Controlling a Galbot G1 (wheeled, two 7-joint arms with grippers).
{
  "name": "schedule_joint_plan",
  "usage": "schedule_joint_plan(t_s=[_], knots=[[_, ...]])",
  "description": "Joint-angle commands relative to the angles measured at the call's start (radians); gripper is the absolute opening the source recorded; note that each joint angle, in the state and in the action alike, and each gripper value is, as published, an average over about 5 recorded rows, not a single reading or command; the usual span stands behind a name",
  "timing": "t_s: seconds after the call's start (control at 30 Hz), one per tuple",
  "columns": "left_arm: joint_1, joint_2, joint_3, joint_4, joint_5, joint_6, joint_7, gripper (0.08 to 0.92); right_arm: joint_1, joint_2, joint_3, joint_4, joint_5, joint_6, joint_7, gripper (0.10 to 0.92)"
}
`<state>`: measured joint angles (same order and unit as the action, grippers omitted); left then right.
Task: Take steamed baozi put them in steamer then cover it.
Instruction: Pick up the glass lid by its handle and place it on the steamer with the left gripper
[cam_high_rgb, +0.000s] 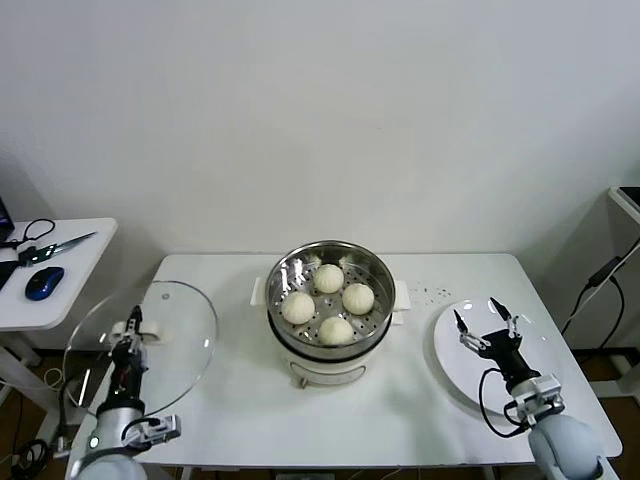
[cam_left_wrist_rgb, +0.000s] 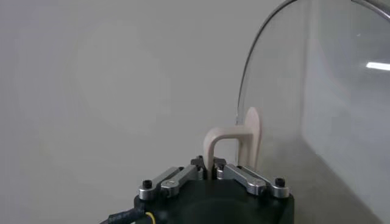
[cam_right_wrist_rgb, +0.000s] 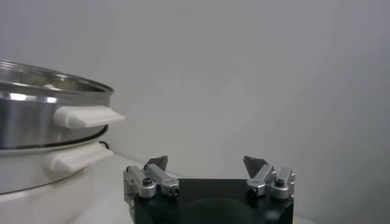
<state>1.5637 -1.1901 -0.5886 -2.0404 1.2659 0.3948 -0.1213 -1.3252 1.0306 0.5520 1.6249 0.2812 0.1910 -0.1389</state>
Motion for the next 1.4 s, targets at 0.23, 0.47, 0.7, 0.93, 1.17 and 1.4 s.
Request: schedule_joint_plan(t_s=[0.23, 0.47, 0.7, 0.93, 1.17, 1.4], knots=[[-0.369, 0.224, 0.468, -0.162, 0.040, 0.391, 0.285, 0.151, 0.037, 0.010, -0.021, -0.030, -0.026, -0.003, 0.006, 0.823], [-0.513, 0.039, 0.634, -0.071, 0.227, 0.391, 0.469, 0.151, 0.040, 0.023, -0.014, -0.045, -0.034, 0.001, 0.005, 0.823], [-0.616, -0.133, 0.716, 0.023, 0.324, 0.391, 0.532, 0.151, 0.032, 0.036, 0.006, -0.046, -0.056, 0.003, 0.009, 0.823], [-0.686, -0.217, 0.771, 0.094, 0.331, 0.391, 0.541, 0.151, -0.002, 0.050, 0.046, -0.039, -0.071, 0.010, 0.009, 0.823], [-0.689, -0.313, 0.789, 0.207, 0.346, 0.391, 0.508, 0.151, -0.021, 0.055, 0.074, -0.040, -0.071, 0.019, 0.006, 0.823], [-0.699, -0.348, 0.771, 0.294, 0.350, 0.391, 0.484, 0.151, -0.029, 0.056, 0.086, -0.043, -0.069, 0.027, 0.001, 0.823]])
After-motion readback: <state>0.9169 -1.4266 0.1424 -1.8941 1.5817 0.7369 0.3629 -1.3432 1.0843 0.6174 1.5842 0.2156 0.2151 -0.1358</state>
